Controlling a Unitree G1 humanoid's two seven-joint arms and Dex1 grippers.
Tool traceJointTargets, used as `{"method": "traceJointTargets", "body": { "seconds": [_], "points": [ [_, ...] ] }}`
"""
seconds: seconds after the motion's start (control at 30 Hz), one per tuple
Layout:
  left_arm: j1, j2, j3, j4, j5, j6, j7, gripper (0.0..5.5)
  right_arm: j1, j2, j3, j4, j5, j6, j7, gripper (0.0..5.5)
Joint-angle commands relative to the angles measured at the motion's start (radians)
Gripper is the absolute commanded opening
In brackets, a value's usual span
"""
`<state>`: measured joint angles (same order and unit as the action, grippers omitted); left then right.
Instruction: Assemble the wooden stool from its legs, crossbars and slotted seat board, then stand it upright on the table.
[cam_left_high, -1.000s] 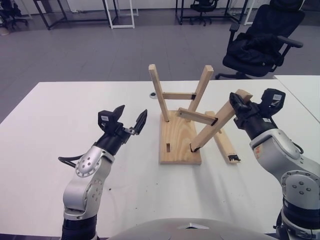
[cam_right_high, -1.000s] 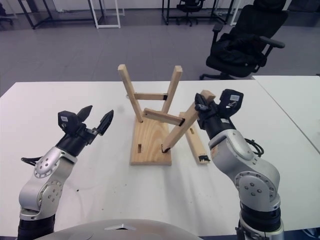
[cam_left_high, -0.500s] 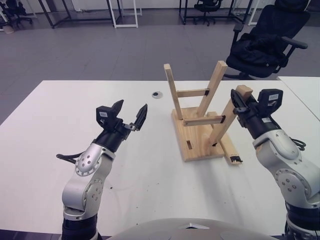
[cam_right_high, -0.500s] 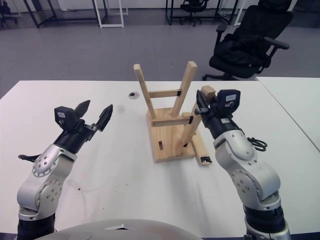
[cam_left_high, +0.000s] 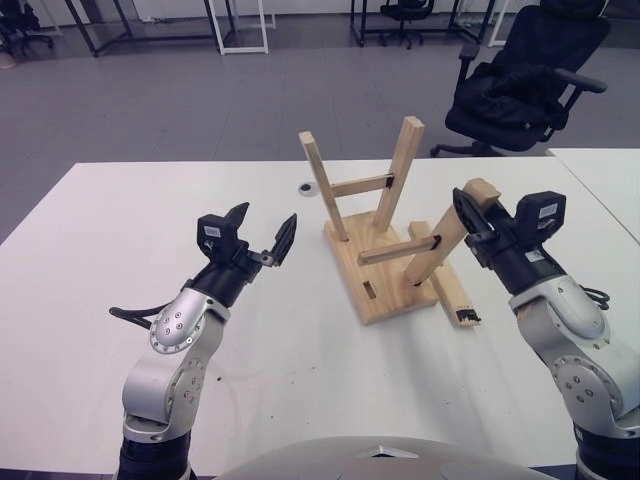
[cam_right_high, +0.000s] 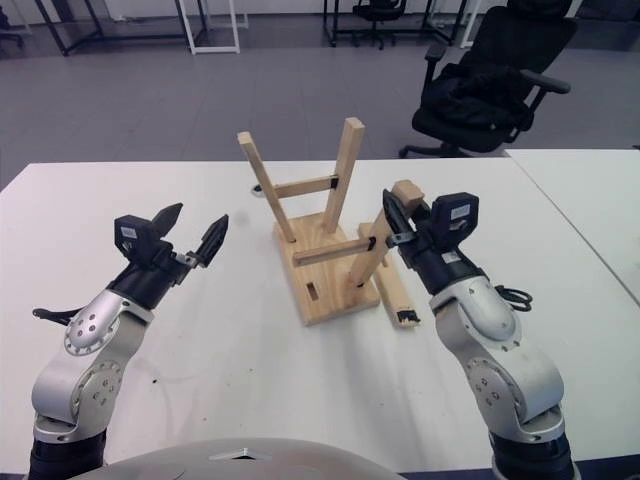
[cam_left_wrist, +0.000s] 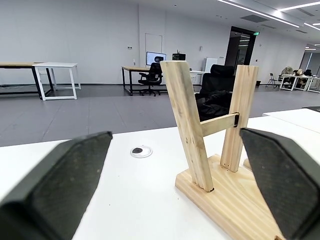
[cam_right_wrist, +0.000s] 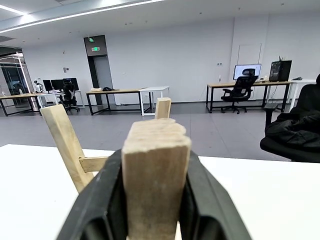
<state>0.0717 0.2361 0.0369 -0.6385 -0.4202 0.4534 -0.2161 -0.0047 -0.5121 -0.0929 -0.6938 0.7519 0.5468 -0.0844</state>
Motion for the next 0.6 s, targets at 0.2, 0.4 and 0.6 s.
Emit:
{"method": "traceJointTargets", "body": {
  "seconds": [0.2,0.4,0.6],
  "points": [
    [-0.019,0.006,-0.022,0.034,0.036,-0.012,0.002,4.7,0.028,-0.057,0.126,0.091,-0.001,0.329,-0.018,1.06],
    [-0.018,-0.003,-0.023,0.036,0.055,-0.017,0.01,4.7,-0.049,0.0,0.038,0.064,0.027,0.194,0.012,1.06],
    [-0.028,-0.004,-0.022,0.032,0.067,-0.022,0.01,4.7,-0.147,0.043,-0.037,0.056,0.08,0.157,0.032,1.06]
  ]
}}
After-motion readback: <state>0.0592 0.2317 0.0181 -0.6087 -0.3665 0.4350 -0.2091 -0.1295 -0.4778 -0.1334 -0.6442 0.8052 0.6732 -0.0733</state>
